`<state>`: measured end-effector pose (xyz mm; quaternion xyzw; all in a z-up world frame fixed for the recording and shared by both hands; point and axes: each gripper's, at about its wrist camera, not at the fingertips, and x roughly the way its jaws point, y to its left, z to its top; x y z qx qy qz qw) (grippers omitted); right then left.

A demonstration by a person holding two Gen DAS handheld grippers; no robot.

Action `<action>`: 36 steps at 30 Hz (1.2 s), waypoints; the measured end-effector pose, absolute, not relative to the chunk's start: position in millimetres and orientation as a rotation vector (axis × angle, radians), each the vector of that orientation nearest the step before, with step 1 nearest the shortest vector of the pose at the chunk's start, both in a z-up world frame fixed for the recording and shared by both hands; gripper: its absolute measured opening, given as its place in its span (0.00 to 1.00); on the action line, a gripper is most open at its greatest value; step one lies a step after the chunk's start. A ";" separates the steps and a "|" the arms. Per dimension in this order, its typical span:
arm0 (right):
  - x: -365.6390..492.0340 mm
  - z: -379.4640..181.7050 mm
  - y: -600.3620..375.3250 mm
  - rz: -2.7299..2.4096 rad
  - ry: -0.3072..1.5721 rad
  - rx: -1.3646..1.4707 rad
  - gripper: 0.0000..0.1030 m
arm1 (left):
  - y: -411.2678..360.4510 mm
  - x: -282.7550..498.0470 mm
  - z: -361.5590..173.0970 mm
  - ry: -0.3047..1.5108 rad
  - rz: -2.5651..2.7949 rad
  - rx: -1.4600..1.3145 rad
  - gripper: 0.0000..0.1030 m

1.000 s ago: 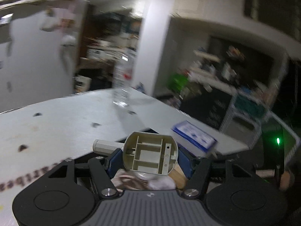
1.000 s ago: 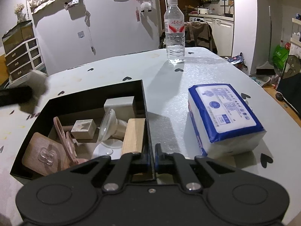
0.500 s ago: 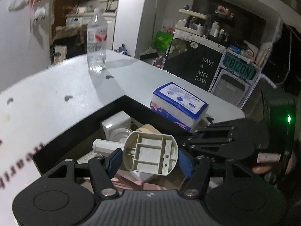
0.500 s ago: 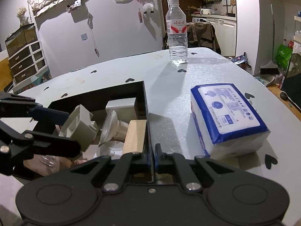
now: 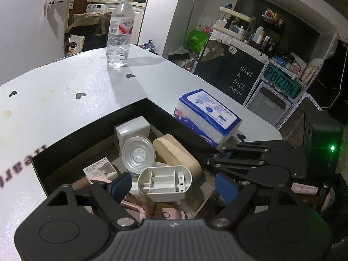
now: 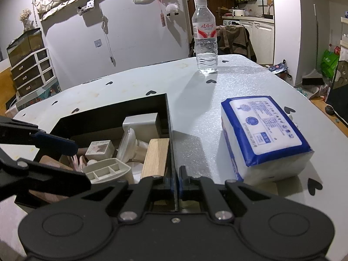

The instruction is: Organize rigid objects

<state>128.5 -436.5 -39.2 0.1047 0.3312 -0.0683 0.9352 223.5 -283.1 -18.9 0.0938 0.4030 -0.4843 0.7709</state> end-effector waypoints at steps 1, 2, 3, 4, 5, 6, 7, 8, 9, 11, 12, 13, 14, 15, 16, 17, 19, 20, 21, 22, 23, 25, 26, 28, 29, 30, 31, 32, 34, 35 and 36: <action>128.5 -39.2 -436.5 -0.140 0.677 0.214 0.05 | -283.0 223.6 -18.7 0.875 -1.050 0.201 0.82; 128.6 -39.2 -436.6 -0.139 0.677 0.215 0.05 | -283.0 223.5 -18.2 0.875 -1.050 0.199 0.83; 128.6 -39.2 -436.6 -0.139 0.677 0.214 0.05 | -282.8 223.2 -17.7 0.874 -1.050 0.196 0.86; 128.6 -39.2 -436.6 -0.139 0.677 0.215 0.05 | -282.4 222.8 -16.9 0.872 -1.051 0.192 0.87; 128.6 -39.2 -436.7 -0.139 0.677 0.214 0.05 | -281.7 222.1 -16.1 0.871 -1.051 0.190 0.89; 128.6 -39.2 -436.7 -0.139 0.677 0.215 0.05 | -281.4 221.7 -15.3 0.871 -1.050 0.189 0.90; 128.7 -39.1 -436.6 -0.139 0.678 0.215 0.05 | -280.9 221.4 -14.8 0.871 -1.049 0.187 0.91; 128.7 -39.1 -436.5 -0.139 0.678 0.215 0.05 | -280.4 220.9 -14.4 0.871 -1.048 0.186 0.92; 128.7 -39.3 -436.2 -0.139 0.678 0.215 0.05 | -279.7 220.4 -13.8 0.870 -1.046 0.185 0.92; 128.7 -39.3 -436.7 -0.139 0.678 0.216 0.05 | -278.1 219.6 -12.6 0.868 -1.040 0.182 0.94; 128.7 -39.3 -436.6 -0.139 0.678 0.215 0.05 | -277.0 219.1 -12.2 0.868 -1.038 0.179 0.95; 128.7 -39.3 -436.5 -0.140 0.678 0.216 0.05 | -276.1 218.7 -11.8 0.867 -1.036 0.177 0.95; 128.8 -39.3 -436.5 -0.140 0.678 0.216 0.05 | -275.2 218.4 -11.4 0.866 -1.034 0.175 0.96; 128.7 -39.2 -436.7 -0.140 0.678 0.216 0.05 | -274.3 217.8 -10.7 0.865 -1.032 0.174 0.97; 128.9 -39.2 -436.4 -0.141 0.679 0.216 0.05 | -273.3 216.9 -9.8 0.862 -1.031 0.173 0.97; 129.2 -39.7 -436.3 -0.142 0.681 0.215 0.05 | -272.4 216.3 -9.1 0.859 -1.030 0.172 0.98; 129.5 -39.7 -435.5 -0.144 0.683 0.212 0.05 | -269.4 214.4 -6.5 0.849 -1.025 0.168 0.99; 130.1 -39.6 -435.3 -0.145 0.685 0.211 0.05 | -267.5 213.5 -4.9 0.842 -1.023 0.165 1.00; 130.5 -39.7 -435.1 -0.146 0.686 0.210 0.05 | -265.3 212.6 -2.9 0.836 -1.021 0.160 1.00; 130.8 -39.6 -435.0 -0.147 0.687 0.211 0.05 | -263.0 211.7 -1.2 0.829 -1.018 0.156 1.00; 131.0 -39.5 -434.9 -0.148 0.688 0.213 0.05 | -259.7 210.6 0.7 0.821 -1.012 0.151 1.00; 131.6 -39.2 -434.9 -0.150 0.690 0.212 0.05 | -253.0 209.3 4.5 0.805 -0.997 0.137 1.00; 132.1 -39.0 -435.1 -0.151 0.691 0.210 0.05 | -249.3 208.6 6.4 0.798 -0.989 0.129 1.00; 132.1 -38.7 -434.5 -0.153 0.693 0.207 0.05 | -241.0 207.2 9.7 0.784 -0.970 0.110 1.00; 132.1 -38.6 -434.5 -0.155 0.694 0.206 0.05 | -236.6 206.9 11.2 0.778 -0.959 0.100 1.00; 132.0 -38.3 -434.0 -0.157 0.695 0.203 0.05 | -232.0 206.4 12.1 0.773 -0.945 0.091 1.00; 131.7 -37.2 -433.0 -0.160 0.694 0.199 0.05 | -227.8 205.9 13.0 0.768 -0.931 0.083 1.00; 130.7 -35.5 -432.2 -0.163 0.690 0.194 0.05 | -223.8 205.2 13.6 0.762 -0.916 0.074 1.00; 127.2 -29.5 -431.0 -0.165 0.671 0.187 0.05 | -215.9 203.7 14.2 0.748 -0.885 0.058 1.00; 125.3 -26.5 -431.1 -0.166 0.663 0.186 0.06 | -212.5 203.2 13.9 0.741 -0.870 0.049 1.00; 123.0 -23.1 -430.9 -0.166 0.653 0.183 0.06 | -209.5 202.3 13.6 0.736 -0.857 0.042 1.00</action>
